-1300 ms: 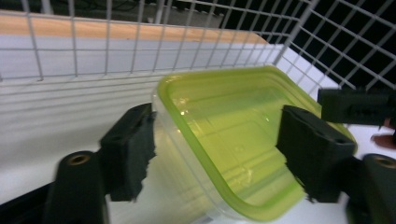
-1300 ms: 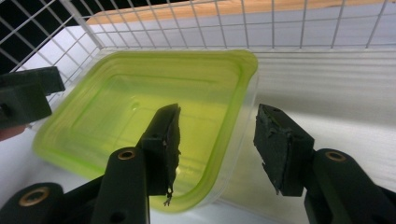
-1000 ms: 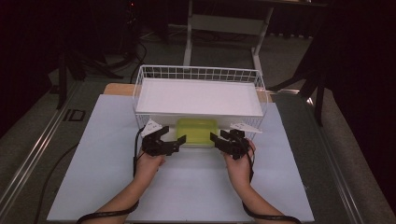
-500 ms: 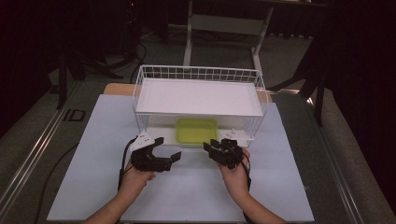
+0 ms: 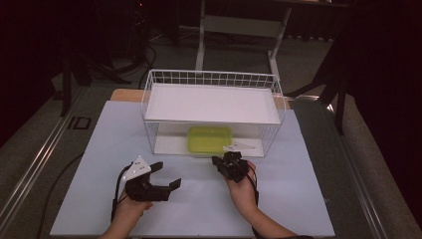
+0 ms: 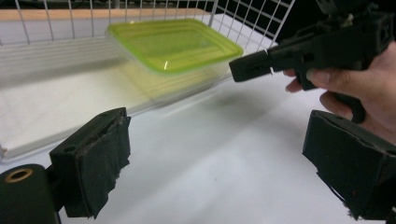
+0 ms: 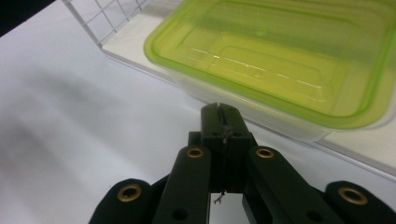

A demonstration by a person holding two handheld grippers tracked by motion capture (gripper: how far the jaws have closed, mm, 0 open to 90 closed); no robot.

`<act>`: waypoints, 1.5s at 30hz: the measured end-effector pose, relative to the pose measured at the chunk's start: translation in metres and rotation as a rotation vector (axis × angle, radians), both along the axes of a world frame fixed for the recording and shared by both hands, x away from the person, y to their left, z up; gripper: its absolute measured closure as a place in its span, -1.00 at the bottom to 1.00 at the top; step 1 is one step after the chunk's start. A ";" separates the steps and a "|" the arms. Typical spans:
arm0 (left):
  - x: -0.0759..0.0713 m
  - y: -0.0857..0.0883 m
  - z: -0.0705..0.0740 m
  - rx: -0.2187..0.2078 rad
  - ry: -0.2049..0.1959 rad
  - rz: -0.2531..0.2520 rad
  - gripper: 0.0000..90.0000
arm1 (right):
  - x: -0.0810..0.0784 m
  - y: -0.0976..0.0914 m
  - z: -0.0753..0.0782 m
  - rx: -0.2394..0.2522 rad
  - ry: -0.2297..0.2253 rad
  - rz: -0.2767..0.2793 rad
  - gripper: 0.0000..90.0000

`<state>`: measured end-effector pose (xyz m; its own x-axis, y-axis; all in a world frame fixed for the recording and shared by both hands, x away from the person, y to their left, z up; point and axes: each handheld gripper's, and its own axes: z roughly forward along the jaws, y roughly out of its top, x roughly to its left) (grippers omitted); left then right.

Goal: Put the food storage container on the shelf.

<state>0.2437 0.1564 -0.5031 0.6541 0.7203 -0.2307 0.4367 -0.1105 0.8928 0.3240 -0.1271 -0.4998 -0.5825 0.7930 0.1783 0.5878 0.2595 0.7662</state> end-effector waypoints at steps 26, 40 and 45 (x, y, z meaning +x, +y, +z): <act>-0.002 0.000 -0.010 -0.006 -0.043 0.002 -0.81 | 0.047 0.019 -0.021 -0.024 0.004 -0.083 1.00; -0.001 0.000 -0.010 -0.009 -0.040 0.006 -0.81 | 0.069 0.025 -0.026 -0.004 0.012 -0.112 1.00; -0.002 -0.001 -0.011 -0.007 -0.039 0.003 -0.81 | 0.074 0.028 -0.026 -0.006 0.029 -0.136 1.00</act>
